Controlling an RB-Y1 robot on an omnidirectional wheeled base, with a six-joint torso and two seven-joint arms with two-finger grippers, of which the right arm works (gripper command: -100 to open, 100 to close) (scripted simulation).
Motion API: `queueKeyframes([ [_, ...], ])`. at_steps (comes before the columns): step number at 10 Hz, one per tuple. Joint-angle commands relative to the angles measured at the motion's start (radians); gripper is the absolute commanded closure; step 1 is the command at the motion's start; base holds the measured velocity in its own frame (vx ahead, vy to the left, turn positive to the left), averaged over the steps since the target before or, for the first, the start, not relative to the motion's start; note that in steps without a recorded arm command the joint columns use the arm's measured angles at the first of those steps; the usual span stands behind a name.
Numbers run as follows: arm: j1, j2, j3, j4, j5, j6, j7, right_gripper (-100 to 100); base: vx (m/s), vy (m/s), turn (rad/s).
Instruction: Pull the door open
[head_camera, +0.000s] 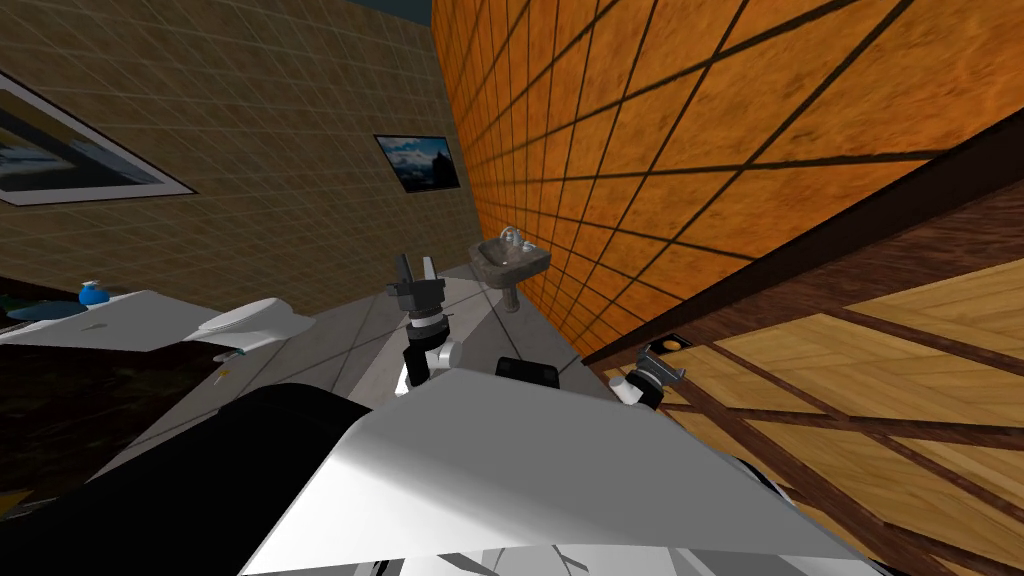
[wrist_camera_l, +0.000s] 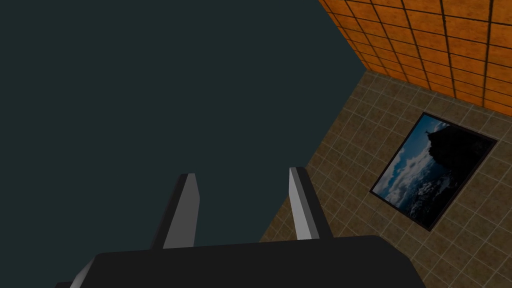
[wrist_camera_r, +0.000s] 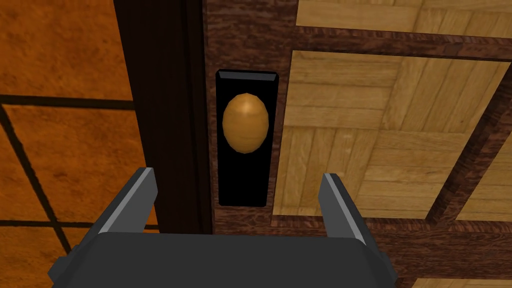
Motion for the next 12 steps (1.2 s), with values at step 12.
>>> queueKeyframes([
  [12, 0.104, -0.089, 0.073, 0.024, 0.047, -0.021, -0.191, -100, 0.099, -0.01, -0.046],
])
